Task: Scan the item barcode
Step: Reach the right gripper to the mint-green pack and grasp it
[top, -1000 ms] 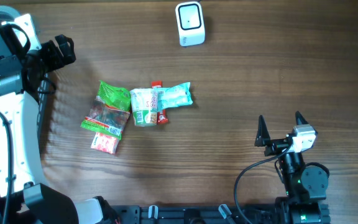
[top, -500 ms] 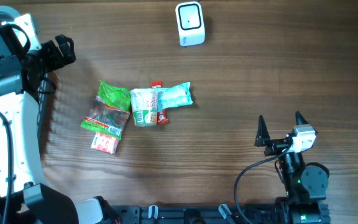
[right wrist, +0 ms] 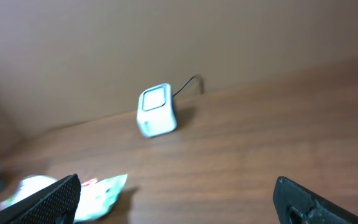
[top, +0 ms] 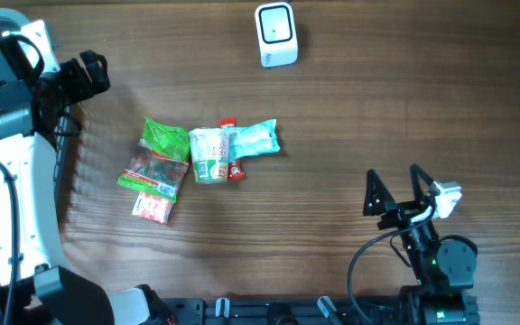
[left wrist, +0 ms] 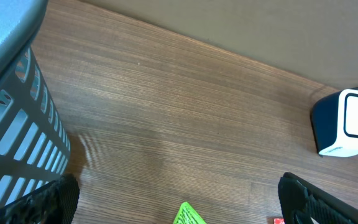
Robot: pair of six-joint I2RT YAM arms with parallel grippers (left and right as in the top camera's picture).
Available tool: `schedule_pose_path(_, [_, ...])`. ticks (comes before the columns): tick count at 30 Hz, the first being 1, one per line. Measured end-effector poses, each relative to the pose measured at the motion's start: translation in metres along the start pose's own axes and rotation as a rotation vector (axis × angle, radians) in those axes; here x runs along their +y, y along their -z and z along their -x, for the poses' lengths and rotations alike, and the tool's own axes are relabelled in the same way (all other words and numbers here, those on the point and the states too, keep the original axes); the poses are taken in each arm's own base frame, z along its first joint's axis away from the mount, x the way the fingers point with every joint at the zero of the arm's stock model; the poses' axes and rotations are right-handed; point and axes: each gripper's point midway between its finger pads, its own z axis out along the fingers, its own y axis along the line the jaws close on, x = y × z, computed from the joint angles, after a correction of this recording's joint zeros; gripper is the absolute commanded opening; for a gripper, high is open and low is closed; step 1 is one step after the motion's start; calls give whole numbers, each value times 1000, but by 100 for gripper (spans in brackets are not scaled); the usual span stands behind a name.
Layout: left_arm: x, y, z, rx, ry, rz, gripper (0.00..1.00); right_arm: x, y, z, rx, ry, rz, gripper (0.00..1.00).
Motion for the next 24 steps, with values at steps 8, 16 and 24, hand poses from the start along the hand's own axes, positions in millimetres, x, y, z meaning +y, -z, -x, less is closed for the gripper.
schedule_pose_path(8, [0,0,-1,4,1,0,100,56,-2,109,313,-110,-35,99])
schedule_pose_path(16, [0,0,0,2,1,0,100,100,-89,166,589,-208,112,59])
schedule_pose_path(24, [0,0,-1,3,1,0,100,169,-145,-32,1091,-132,81,74])
